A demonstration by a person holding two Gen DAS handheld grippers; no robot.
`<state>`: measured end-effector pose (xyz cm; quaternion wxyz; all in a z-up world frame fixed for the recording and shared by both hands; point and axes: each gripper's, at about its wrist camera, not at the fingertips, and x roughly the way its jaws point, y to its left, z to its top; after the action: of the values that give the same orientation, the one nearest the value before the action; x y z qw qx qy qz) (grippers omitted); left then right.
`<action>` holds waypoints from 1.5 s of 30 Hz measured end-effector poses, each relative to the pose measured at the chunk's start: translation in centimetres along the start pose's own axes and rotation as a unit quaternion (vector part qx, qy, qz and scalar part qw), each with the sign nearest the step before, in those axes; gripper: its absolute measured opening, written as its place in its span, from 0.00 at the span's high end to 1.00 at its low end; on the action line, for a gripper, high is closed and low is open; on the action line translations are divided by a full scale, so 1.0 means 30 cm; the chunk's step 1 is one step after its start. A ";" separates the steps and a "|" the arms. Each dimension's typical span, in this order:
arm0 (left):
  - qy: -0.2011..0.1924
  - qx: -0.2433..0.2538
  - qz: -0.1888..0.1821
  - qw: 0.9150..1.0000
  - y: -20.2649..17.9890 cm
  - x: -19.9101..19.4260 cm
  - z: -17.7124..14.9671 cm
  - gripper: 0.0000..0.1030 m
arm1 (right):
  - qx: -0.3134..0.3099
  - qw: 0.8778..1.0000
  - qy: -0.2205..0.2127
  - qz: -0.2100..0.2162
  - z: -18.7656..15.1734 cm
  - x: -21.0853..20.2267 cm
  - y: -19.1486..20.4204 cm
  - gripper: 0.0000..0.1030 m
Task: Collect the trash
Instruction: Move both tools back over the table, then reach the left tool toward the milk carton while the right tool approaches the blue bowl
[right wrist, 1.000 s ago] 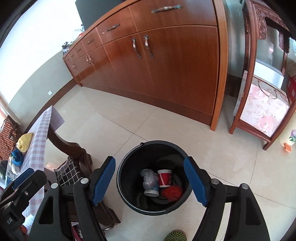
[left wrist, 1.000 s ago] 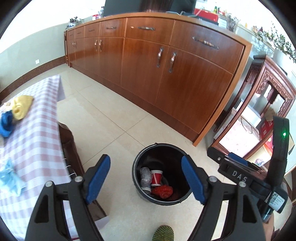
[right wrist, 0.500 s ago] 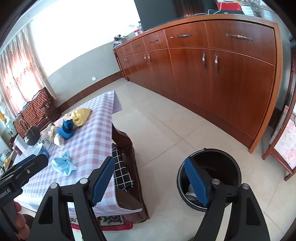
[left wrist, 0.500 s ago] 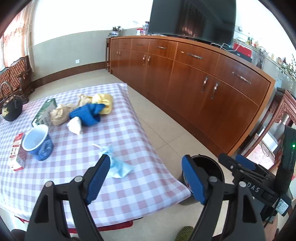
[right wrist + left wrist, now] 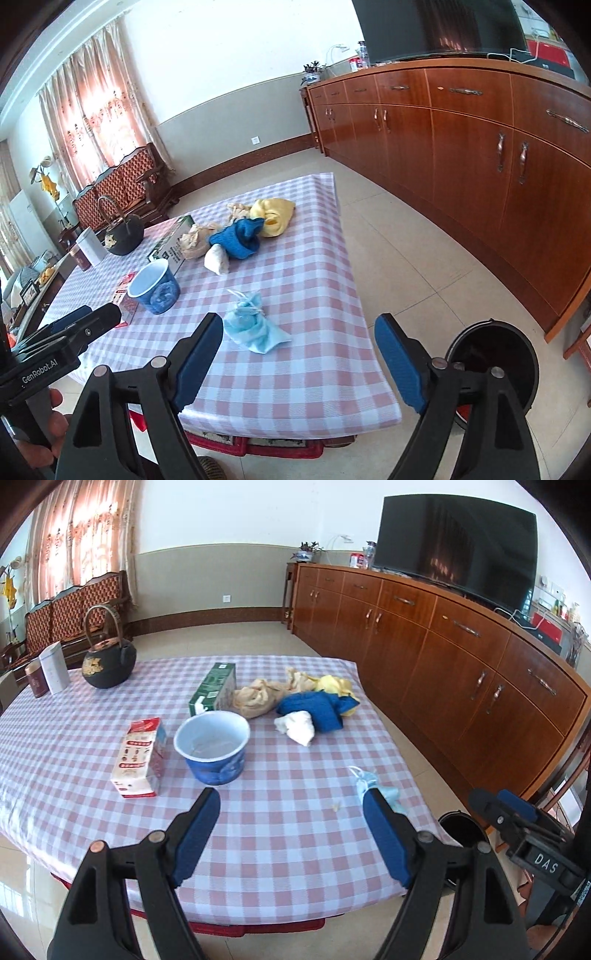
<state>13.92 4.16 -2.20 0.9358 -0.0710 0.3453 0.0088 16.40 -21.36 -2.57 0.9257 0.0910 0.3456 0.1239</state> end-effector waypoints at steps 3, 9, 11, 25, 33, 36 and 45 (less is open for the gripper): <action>-0.005 -0.012 0.011 1.000 0.046 -0.014 -0.005 0.21 | -0.015 1.000 0.004 0.013 0.001 0.019 0.065 0.17; -0.009 -0.033 0.031 0.999 0.137 -0.034 -0.014 0.21 | -0.044 0.998 0.011 0.036 0.000 0.055 0.191 0.16; -0.010 -0.041 0.038 0.998 0.175 -0.038 -0.018 0.21 | -0.055 0.998 0.014 0.041 0.004 0.072 0.233 0.16; 0.016 -0.080 0.081 0.993 0.403 0.078 -0.041 0.21 | -0.096 0.991 0.060 0.075 -0.024 0.248 0.448 0.14; 0.030 -0.082 0.089 0.992 0.463 0.178 -0.020 0.21 | -0.108 0.987 0.085 0.084 -0.031 0.385 0.528 0.14; 0.038 -0.080 0.086 0.992 0.474 0.224 -0.009 0.21 | -0.110 0.986 0.091 0.090 -0.025 0.430 0.554 0.14; 0.055 -0.076 0.090 0.992 0.494 0.339 0.013 0.21 | -0.116 0.983 0.101 0.098 -0.002 0.537 0.599 0.12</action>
<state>20.95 18.56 -10.38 0.9027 -0.1108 0.3994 0.1154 25.14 0.48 -7.97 0.8736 0.0034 0.4101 0.2620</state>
